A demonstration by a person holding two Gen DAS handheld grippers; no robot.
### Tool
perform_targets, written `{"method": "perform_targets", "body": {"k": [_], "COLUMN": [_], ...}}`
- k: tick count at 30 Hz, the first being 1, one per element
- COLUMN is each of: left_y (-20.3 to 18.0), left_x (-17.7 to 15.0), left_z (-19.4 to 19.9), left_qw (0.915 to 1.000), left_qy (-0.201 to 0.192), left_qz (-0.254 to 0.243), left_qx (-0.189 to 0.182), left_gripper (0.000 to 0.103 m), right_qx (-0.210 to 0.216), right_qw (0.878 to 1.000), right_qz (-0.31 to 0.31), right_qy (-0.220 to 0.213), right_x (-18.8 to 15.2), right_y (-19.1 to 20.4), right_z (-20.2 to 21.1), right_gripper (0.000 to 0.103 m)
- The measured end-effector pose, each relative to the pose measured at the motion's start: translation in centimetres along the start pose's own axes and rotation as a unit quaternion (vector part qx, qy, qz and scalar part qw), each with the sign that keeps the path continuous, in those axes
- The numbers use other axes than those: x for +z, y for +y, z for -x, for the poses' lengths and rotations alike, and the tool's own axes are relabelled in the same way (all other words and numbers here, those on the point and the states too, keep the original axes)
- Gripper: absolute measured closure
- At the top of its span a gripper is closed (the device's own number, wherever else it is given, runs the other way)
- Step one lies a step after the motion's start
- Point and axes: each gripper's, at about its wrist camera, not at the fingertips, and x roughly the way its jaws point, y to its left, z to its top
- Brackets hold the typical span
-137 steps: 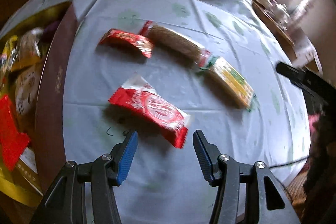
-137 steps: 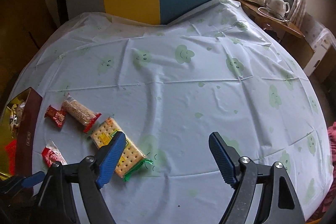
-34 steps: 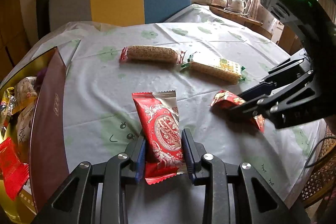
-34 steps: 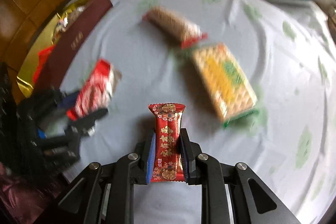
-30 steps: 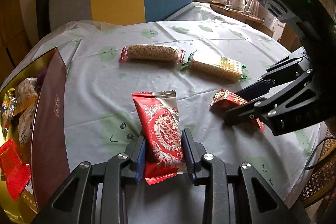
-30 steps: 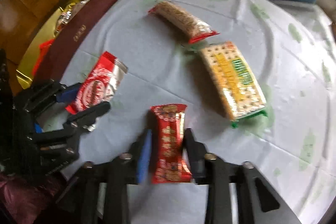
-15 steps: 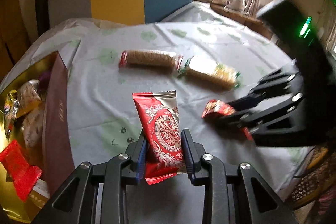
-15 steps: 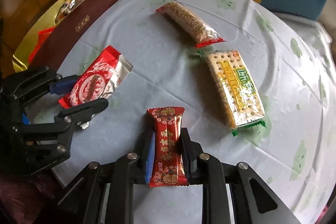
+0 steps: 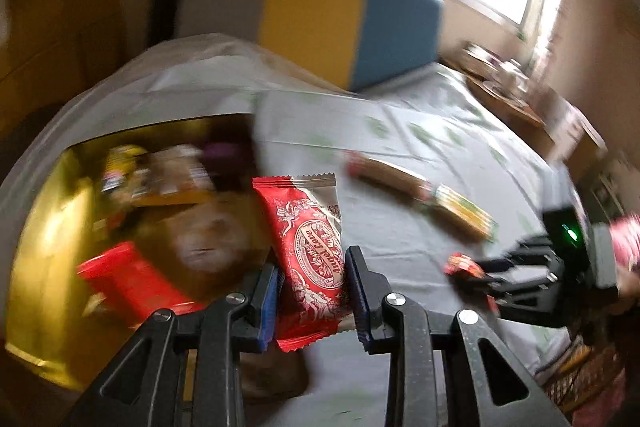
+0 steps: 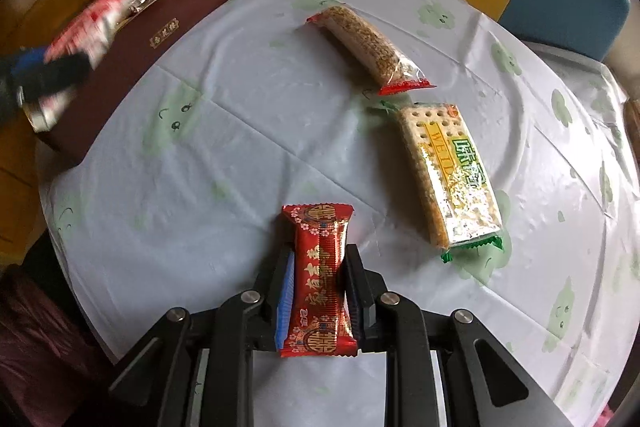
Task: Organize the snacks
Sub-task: 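Drop the red-and-white packet into the gold tray with the left while the right holds its packet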
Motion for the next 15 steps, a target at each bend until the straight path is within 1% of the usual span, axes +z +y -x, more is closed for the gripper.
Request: {"method": "perform_targets", "body": {"k": [3, 5, 6, 10, 11, 13, 15], "left_y": [4.2, 7.0, 8.5, 12.9, 14.0, 15.2, 15.7], "left_x": [0.0, -0.1, -0.2, -1.1, -1.5, -2.0, -2.4], "left_z": [1.2, 1.9, 2.2, 2.7, 2.6, 2.2, 1.7], "left_qw": [0.9977, 0.9936, 0.9903, 0.9766, 0.9718, 0.9661, 0.9633], "left_qy": [-0.005, -0.007, -0.006, 0.005, 0.012, 0.022, 0.031], "left_qz": [0.056, 0.093, 0.115, 0.183, 0.203, 0.231, 0.243], "left_qx": [0.038, 0.063, 0.078, 0.113, 0.118, 0.113, 0.111], "left_gripper": [0.072, 0.072, 0.072, 0.072, 0.072, 0.072, 0.071], "right_qx": [-0.004, -0.007, -0.007, -0.008, -0.008, -0.008, -0.007], "right_qw": [1.000, 1.000, 1.000, 1.000, 1.000, 1.000, 1.000], "right_qz": [0.005, 0.009, 0.010, 0.011, 0.013, 0.013, 0.011], "right_qy": [0.000, -0.002, -0.002, -0.003, -0.003, -0.004, -0.004], "right_x": [0.0, 0.2, 0.2, 0.1, 0.1, 0.0, 0.1], "right_y": [0.2, 0.2, 0.2, 0.2, 0.3, 0.4, 0.4], "right_z": [0.2, 0.3, 0.6, 0.6, 0.7, 0.5, 0.9], "right_gripper": [0.079, 0.079, 0.079, 0.079, 0.079, 0.079, 0.079]}}
